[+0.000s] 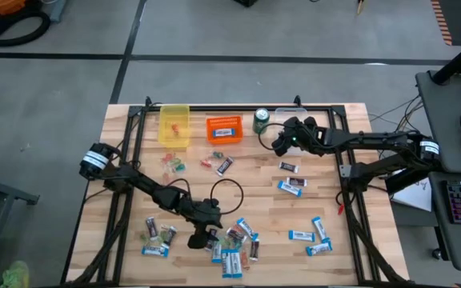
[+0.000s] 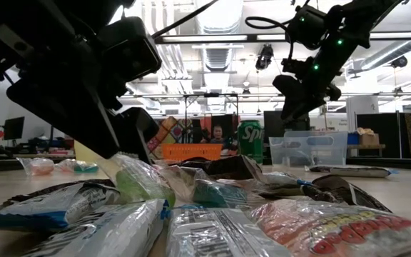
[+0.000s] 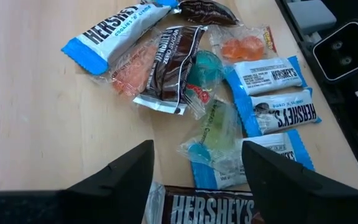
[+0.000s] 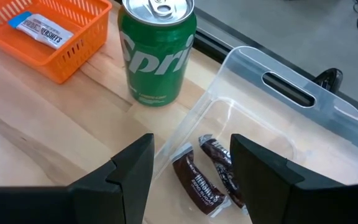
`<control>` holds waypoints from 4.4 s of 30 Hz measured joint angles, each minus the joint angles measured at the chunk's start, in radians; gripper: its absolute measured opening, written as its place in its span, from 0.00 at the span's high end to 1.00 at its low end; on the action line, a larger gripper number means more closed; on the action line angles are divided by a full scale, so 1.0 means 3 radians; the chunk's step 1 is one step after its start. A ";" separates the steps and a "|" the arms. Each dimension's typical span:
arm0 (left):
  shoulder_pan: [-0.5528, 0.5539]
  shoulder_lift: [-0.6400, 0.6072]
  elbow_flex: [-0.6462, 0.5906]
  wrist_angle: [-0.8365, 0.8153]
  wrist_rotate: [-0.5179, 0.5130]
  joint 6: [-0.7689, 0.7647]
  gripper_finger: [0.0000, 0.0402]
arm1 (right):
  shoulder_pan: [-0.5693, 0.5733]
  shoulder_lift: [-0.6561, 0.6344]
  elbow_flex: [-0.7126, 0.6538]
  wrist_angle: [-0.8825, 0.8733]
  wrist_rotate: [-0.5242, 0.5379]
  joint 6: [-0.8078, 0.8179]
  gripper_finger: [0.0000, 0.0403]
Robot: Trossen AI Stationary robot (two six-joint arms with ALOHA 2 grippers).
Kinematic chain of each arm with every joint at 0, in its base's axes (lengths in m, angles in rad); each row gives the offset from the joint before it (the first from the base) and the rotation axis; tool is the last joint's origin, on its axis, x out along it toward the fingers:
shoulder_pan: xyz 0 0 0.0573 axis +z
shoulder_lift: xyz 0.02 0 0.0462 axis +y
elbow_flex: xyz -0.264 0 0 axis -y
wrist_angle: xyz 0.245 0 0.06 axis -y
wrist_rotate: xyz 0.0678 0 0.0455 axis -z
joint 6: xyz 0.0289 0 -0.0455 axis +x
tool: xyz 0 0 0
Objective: Organize candy in baskets
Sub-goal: Put the green gummy into the yellow bin, then put the white chocolate into the orange bin
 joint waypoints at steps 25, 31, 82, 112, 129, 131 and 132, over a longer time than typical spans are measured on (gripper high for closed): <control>0.0002 -0.0068 0.0000 -0.0093 -0.0003 0.0015 0.99 | 0.0001 0.0000 -0.0001 0.0001 0.0001 0.0009 0.50; 0.0003 -0.0338 0.0000 -0.0336 -0.0122 0.0142 1.00 | 0.0000 0.0000 -0.0001 0.0003 0.0002 0.0009 0.50; 0.4108 -0.1758 0.0006 -0.2550 -0.1128 0.1041 1.00 | 0.0000 0.0000 -0.0001 0.0041 0.0014 0.0058 0.50; 0.1721 -0.2294 0.0004 -0.1855 -0.0646 0.0890 1.00 | 0.0726 0.0001 -0.0001 -0.0125 -0.1649 0.0331 0.50; 0.1218 -0.1966 0.0002 -0.1574 -0.0912 0.0890 1.00 | 0.1372 0.0230 -0.0001 -0.1241 -0.1614 0.1508 0.50; 0.1218 -0.1923 0.0001 -0.1552 -0.0912 0.0891 1.00 | 0.1406 0.0329 -0.0001 -0.1264 -0.1613 0.1512 0.50; 0.1218 -0.1905 0.0001 -0.1535 -0.0913 0.0899 1.00 | 0.1418 0.0378 -0.0001 -0.1272 -0.1613 0.1512 0.50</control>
